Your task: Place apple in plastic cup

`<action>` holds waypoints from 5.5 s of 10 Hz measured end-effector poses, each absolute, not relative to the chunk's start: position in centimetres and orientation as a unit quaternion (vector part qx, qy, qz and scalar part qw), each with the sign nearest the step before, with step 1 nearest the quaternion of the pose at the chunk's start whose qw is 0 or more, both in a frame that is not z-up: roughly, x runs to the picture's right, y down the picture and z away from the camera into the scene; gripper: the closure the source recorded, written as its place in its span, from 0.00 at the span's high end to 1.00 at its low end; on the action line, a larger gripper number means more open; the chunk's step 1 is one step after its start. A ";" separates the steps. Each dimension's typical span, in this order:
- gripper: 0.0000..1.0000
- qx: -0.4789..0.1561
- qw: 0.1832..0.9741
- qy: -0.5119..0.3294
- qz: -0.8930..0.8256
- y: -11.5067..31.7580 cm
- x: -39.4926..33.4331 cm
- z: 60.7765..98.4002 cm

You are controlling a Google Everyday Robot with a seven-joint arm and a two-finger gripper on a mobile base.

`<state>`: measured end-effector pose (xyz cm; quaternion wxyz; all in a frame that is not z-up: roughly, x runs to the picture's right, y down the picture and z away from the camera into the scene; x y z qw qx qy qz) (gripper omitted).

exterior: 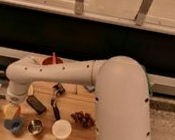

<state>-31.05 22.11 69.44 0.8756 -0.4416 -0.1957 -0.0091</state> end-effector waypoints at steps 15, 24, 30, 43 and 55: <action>0.00 -0.443 0.875 -0.192 -0.011 22.3 -30.9 69.5; 0.00 -0.370 0.906 -0.198 -0.053 16.8 -33.3 64.2; 0.00 -0.383 0.904 -0.183 -0.052 19.6 -31.7 62.5; 0.76 -0.472 0.863 -0.180 0.008 27.6 -28.7 64.9; 0.80 -0.412 0.896 -0.162 -0.019 21.7 -29.8 62.7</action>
